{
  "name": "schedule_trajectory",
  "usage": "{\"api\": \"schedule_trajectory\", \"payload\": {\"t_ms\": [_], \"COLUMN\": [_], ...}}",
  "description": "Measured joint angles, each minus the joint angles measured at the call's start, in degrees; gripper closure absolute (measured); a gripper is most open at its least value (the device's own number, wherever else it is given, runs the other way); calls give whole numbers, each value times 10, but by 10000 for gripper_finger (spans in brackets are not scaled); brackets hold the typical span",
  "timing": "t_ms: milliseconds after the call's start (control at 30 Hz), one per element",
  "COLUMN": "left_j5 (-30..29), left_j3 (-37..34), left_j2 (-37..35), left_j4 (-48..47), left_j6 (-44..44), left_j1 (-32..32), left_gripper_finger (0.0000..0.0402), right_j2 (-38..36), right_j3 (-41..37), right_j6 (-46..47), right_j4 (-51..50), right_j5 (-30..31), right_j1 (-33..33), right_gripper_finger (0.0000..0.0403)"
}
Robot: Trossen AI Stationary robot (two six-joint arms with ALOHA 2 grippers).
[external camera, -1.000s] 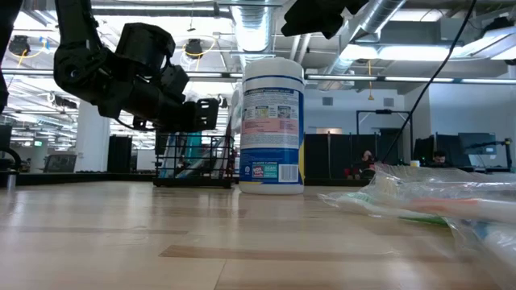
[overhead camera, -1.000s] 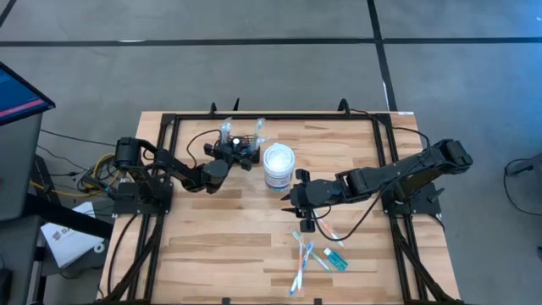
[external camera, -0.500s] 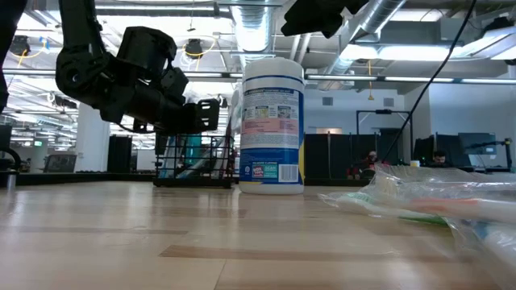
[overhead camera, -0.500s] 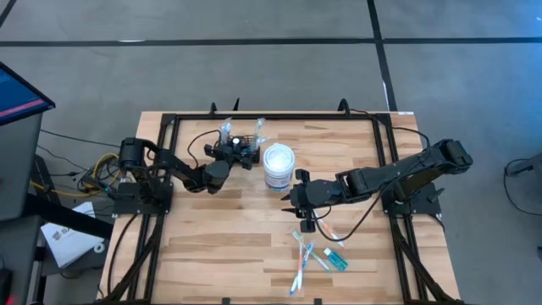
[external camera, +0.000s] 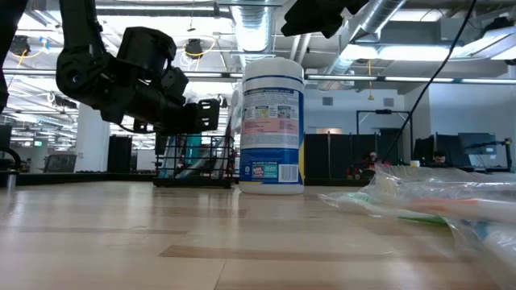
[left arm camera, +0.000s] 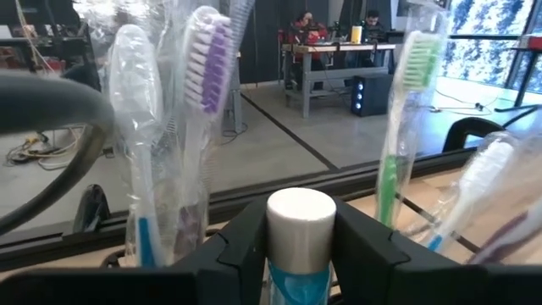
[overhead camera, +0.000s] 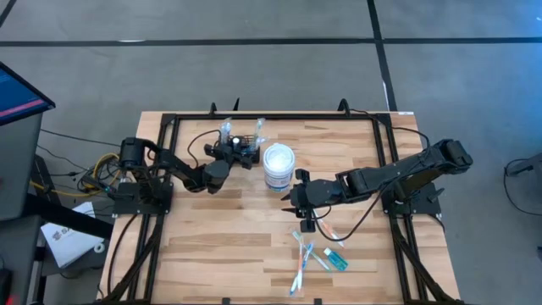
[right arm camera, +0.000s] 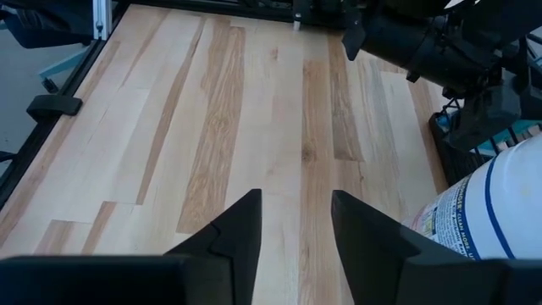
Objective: Pick & Place toothbrushing station
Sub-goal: Put the top blue mouthwash into the mesh organizer
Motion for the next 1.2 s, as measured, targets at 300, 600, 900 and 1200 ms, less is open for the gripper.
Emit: {"api": "schedule_trajectory", "payload": {"t_ms": [300,600,900,1200], "left_j5": [-1,2,7,7], "left_j3": [0,-1,-1,-1], "left_j2": [0,0,1,1], "left_j4": [-3,-8,-10,-7], "left_j6": [5,-1,12,12], "left_j1": [0,-2,-2,-2], "left_gripper_finger": [298,302,280,290], "right_j2": [0,0,0,0], "right_j3": [0,0,0,0], "right_j6": [0,0,0,0], "right_j4": [0,0,-2,-15], "right_j5": [0,0,0,0], "right_j1": [0,0,0,0], "right_gripper_finger": [266,266,268,268]}}
